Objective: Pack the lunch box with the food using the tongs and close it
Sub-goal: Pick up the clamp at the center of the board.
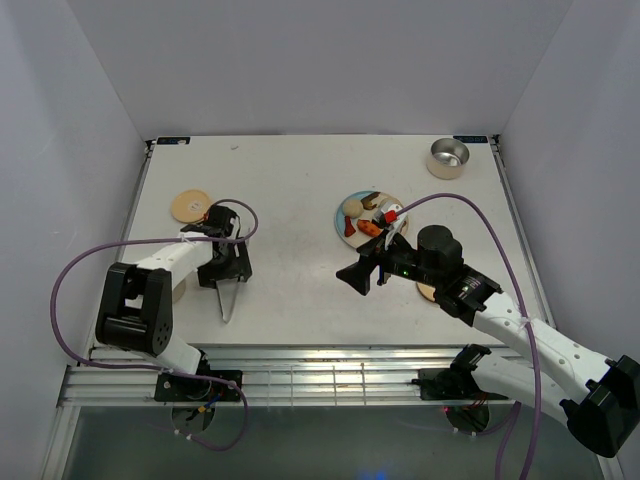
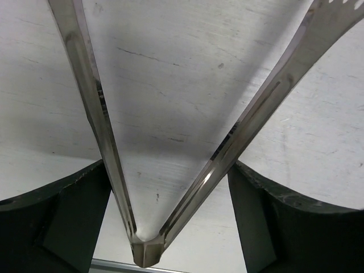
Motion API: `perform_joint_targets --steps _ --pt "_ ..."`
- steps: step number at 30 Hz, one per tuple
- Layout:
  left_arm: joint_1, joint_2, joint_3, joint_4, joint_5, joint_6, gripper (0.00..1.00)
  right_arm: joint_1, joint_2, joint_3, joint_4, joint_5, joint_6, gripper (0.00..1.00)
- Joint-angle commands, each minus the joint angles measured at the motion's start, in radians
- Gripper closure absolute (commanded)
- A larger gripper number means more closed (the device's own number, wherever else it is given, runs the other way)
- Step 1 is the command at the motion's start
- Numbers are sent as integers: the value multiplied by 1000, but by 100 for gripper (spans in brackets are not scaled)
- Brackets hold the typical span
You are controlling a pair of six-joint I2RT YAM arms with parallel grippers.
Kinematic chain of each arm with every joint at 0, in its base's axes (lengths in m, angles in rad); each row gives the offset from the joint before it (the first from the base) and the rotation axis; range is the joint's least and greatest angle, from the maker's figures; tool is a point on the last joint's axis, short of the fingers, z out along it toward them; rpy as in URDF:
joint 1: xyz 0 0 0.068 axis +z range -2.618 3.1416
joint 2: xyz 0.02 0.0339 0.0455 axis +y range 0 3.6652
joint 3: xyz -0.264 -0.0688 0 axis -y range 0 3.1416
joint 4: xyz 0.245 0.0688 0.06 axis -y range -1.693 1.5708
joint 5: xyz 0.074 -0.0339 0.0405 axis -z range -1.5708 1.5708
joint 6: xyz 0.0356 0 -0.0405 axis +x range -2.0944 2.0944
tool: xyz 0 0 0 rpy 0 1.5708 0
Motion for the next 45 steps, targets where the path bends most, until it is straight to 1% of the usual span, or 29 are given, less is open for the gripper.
perform_joint_targets --steps 1,2,3,4,5,7,9,12,19,25,29,32,37,39,43,45 --pt "-36 -51 6 22 13 -50 9 3 -7 19 25 -6 -12 3" --pt "-45 -67 -1 34 5 -91 9 3 -8 16 28 -4 -12 3" --pt "-53 -73 -29 54 26 -108 9 3 -11 16 30 -6 -10 3" --pt "-67 -79 -50 112 49 -122 9 3 -13 18 30 -3 -10 3" --pt "-74 -79 -68 137 63 -145 9 3 -15 18 30 2 -13 3" --pt "-106 -56 -85 166 43 -159 9 3 -18 19 27 9 -12 3" --pt "-125 -15 -76 163 -10 -180 9 3 -21 19 22 5 -13 3" --pt "-142 5 -82 166 -38 -217 9 3 -19 13 28 12 -12 3" --pt "-142 -1 -57 140 -121 -254 8 3 -16 13 33 12 -13 3" --pt "-142 -30 -56 157 -106 -240 7 3 -16 7 39 9 -10 3" --pt "-140 -22 -67 163 -109 -231 7 3 -16 7 40 6 -10 3" --pt "-133 -10 -76 172 -86 -210 8 3 -13 2 59 -10 -3 3" --pt "-133 -36 -99 204 -70 -182 9 3 13 5 65 -12 2 2" --pt "-131 -9 -74 206 -67 -157 8 3 24 7 60 -20 2 2" --pt "-130 36 -45 208 -57 -154 9 3 18 -4 80 -23 7 2" --pt "-130 37 -44 206 -64 -148 10 3 24 -7 96 -35 16 2"
